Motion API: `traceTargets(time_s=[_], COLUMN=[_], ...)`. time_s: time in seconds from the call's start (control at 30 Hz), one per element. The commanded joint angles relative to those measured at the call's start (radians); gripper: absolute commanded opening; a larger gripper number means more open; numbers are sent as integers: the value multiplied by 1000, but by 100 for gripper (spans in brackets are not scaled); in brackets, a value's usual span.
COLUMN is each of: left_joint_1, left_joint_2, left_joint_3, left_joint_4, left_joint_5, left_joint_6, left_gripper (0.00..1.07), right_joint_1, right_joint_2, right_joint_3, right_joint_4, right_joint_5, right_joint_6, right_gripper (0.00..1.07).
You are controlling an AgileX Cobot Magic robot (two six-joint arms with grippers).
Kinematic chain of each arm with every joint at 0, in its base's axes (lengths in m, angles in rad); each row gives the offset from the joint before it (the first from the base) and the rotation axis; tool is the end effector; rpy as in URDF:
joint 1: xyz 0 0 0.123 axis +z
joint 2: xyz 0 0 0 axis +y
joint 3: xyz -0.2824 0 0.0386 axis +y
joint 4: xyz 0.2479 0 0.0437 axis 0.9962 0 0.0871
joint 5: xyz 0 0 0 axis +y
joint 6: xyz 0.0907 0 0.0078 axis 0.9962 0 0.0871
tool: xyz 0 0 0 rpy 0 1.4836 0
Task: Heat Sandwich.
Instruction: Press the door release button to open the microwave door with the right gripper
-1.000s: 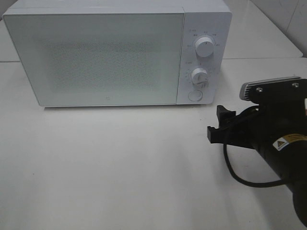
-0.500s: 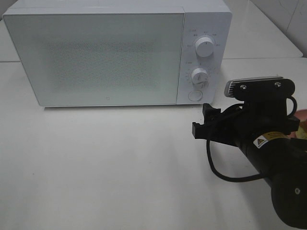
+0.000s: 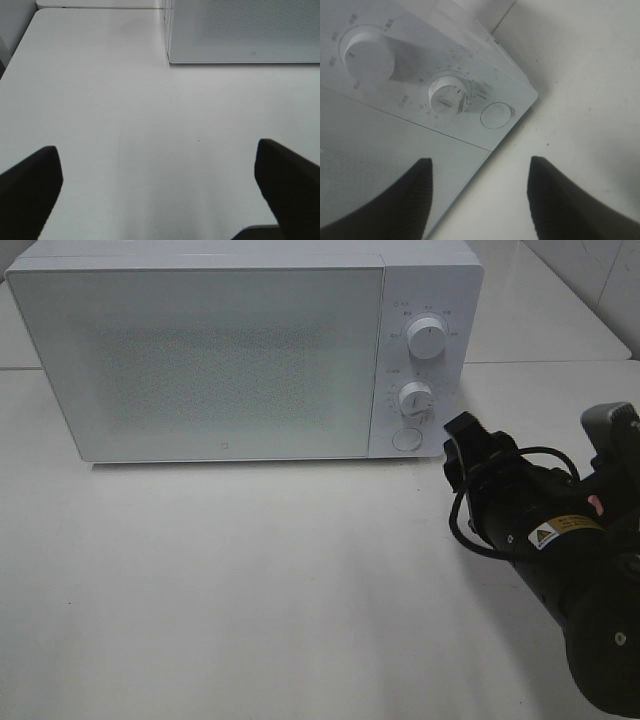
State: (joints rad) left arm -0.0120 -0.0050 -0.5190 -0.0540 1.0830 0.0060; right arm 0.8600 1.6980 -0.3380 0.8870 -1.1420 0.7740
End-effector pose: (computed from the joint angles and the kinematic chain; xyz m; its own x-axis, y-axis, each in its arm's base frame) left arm -0.0089 -0.0042 0.2807 -0.4549 -0.0138 -0.8904 0.0457 0.9982 -0.0389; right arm 0.1986 0.1323 0.1440 -0.1640 0.8397 -0.5178 0.1668 0.5409 0.8244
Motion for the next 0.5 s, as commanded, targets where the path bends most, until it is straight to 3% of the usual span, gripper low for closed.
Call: traceTargets(time_s=[0.03, 0.1, 0.23, 0.27, 0.3, 0.37, 0.5], left_joint_1=[1, 1, 1, 1, 1, 1, 1], left_joint_2=[-16, -16, -16, -16, -16, -16, -16], left_joint_3=[3, 3, 3, 3, 3, 3, 3], left_joint_4=[-3, -3, -3, -3, -3, -3, -3], left_joint_5=[-13, -13, -13, -13, -13, -13, -13], left_joint_6=[1, 1, 1, 1, 1, 1, 1], left_gripper=[100, 100, 100, 100, 100, 100, 100], right_joint_1=[3, 3, 3, 3, 3, 3, 3], right_joint_2=[0, 0, 0, 0, 0, 0, 0], right_joint_3=[-5, -5, -5, -5, -5, -5, -5], right_joint_4=[0, 0, 0, 0, -2, -10, -27], right_joint_5=[33, 39, 80, 80, 120, 147, 144], right_joint_6=[299, 363, 502, 502, 502, 495, 495], right_gripper=[44, 40, 18, 18, 8, 0, 0])
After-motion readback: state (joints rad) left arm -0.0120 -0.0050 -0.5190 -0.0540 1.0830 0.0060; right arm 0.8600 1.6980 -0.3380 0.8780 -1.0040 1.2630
